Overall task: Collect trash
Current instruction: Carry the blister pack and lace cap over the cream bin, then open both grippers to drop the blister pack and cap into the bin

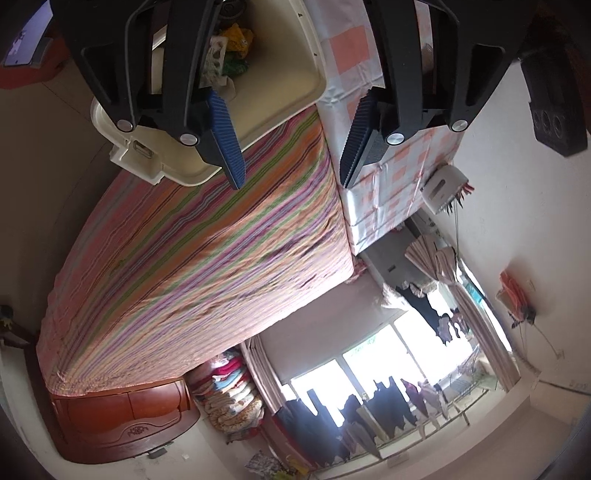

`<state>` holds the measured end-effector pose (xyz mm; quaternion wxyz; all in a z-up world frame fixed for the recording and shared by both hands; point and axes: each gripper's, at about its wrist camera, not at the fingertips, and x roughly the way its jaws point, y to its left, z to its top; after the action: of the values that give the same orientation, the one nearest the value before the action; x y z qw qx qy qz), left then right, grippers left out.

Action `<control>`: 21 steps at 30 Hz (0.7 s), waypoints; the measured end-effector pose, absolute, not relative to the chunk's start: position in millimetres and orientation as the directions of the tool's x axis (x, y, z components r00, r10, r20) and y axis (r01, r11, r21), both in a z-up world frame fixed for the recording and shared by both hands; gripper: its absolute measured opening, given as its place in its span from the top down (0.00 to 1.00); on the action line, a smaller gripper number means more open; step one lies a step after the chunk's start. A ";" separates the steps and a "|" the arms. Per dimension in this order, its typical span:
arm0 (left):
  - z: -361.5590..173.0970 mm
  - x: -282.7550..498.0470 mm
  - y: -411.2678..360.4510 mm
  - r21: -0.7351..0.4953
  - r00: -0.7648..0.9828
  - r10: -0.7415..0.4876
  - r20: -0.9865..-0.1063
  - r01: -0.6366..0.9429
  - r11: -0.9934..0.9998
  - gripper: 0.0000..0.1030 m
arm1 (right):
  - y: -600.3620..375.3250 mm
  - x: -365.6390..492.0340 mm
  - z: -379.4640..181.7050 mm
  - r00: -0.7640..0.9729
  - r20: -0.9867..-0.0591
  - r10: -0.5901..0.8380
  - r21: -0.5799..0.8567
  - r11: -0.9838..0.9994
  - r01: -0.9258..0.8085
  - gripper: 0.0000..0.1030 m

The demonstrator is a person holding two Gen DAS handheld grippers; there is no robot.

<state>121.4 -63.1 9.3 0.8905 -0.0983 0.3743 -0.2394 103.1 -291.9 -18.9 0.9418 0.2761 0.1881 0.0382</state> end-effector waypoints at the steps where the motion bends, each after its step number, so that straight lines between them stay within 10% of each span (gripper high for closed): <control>1: 8.3 121.3 -65.5 -0.352 0.601 -0.501 -0.623 0.357 0.865 0.52 | -294.5 101.8 -16.9 0.930 -0.326 0.169 0.540 0.841 0.037 0.44; 21: -21.7 128.4 -145.4 -0.344 0.474 -0.551 -0.686 0.456 0.821 0.52 | -321.8 82.1 -11.4 0.964 -0.245 0.101 0.623 0.778 0.077 0.35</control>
<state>128.4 -145.4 -21.7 0.8567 -0.0566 0.4201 -0.2940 82.1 -321.8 -11.4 0.9335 0.3329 0.1334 0.0066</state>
